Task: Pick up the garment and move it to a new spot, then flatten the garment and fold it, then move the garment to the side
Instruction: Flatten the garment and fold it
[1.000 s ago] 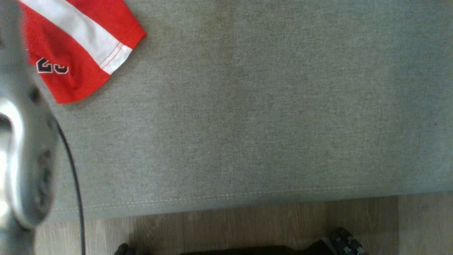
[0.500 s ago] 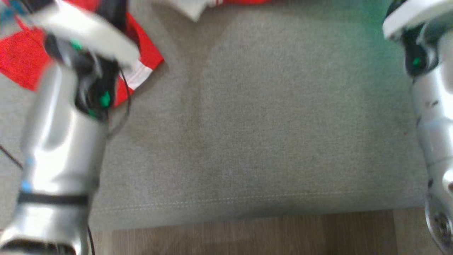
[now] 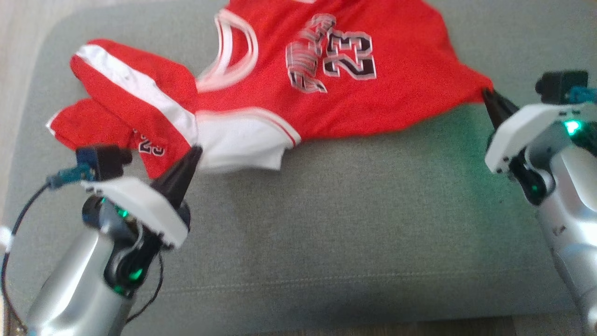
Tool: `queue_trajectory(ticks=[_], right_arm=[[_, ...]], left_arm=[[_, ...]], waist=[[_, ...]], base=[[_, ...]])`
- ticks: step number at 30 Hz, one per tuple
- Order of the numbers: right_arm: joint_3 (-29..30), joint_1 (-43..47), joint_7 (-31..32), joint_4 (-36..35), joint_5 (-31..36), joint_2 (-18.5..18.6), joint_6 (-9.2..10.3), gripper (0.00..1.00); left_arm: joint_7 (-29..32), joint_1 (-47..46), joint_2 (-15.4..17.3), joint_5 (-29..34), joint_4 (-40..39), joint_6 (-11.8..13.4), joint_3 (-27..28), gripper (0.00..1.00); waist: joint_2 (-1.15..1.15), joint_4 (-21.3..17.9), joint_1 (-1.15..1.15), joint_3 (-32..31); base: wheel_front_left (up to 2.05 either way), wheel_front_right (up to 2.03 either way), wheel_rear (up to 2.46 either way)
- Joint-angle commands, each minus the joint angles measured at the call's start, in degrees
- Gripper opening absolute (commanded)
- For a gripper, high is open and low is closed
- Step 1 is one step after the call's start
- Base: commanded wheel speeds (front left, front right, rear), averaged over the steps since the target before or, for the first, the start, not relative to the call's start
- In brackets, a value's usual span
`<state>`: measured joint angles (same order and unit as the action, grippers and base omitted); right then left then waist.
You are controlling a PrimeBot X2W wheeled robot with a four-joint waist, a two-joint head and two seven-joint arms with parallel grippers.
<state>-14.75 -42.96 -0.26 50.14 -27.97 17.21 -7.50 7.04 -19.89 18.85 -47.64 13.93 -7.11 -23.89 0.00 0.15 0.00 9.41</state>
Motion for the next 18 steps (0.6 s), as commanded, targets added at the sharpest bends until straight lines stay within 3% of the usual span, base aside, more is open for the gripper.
queue_trajectory(ticks=[1,10,18], right_arm=[[-1.1,0.13,0.59,-2.06,-0.76,1.01,0.01,0.0],[-8.37,5.74,10.65,-4.42,-3.94,8.01,0.01,0.0],[-15.0,10.84,22.42,-10.52,-10.08,15.29,0.01,0.0]], left_arm=[[0.14,-1.2,3.08,-0.45,-2.63,-0.35,1.86,0.0],[3.73,6.46,8.87,-3.19,-8.64,-0.36,-0.37,0.0],[8.62,10.3,12.92,-5.3,-13.53,-0.37,-2.43,0.0]], waist=[[0.0,-0.14,0.0,-2.1],[0.0,-0.77,0.0,-5.88],[0.0,-0.96,0.0,-7.75]], base=[[0.0,0.0,0.0],[0.0,0.0,0.0],[0.0,0.0,0.0]])
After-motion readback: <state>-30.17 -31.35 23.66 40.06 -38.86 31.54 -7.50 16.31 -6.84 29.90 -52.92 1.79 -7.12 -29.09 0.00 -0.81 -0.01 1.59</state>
